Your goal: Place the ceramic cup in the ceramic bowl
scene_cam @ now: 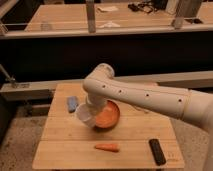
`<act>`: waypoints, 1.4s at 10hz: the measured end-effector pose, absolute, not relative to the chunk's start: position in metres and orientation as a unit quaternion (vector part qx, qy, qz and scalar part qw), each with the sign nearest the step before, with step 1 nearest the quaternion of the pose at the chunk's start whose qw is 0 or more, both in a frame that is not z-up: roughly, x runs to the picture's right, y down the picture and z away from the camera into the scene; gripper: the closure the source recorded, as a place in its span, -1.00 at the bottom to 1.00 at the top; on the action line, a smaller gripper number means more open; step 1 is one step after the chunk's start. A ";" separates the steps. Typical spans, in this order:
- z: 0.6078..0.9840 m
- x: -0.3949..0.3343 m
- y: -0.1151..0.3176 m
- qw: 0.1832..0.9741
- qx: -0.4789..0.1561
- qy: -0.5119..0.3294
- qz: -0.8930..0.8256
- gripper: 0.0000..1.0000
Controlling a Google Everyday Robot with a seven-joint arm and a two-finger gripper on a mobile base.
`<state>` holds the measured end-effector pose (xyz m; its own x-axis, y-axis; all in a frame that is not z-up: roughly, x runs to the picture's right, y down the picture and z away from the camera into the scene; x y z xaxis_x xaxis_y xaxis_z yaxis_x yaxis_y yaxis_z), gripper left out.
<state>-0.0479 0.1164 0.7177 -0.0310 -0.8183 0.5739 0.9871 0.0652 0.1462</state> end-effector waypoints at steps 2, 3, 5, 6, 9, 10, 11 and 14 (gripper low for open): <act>0.727 -0.038 0.118 0.683 -0.159 -0.271 -0.660 0.92; 0.730 -0.032 0.118 0.685 -0.160 -0.269 -0.657 0.86; 0.738 -0.020 0.119 0.692 -0.162 -0.269 -0.650 0.71; 0.741 -0.018 0.119 0.695 -0.163 -0.269 -0.647 0.68; 0.749 -0.004 0.119 0.706 -0.165 -0.264 -0.637 0.68; 0.751 0.000 0.119 0.709 -0.165 -0.263 -0.634 0.68; 0.753 0.002 0.118 0.711 -0.164 -0.263 -0.632 0.68; 0.755 0.007 0.118 0.716 -0.165 -0.260 -0.627 0.45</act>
<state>0.0070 0.1177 0.7549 0.0791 -0.8118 0.5785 0.9831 0.1596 0.0895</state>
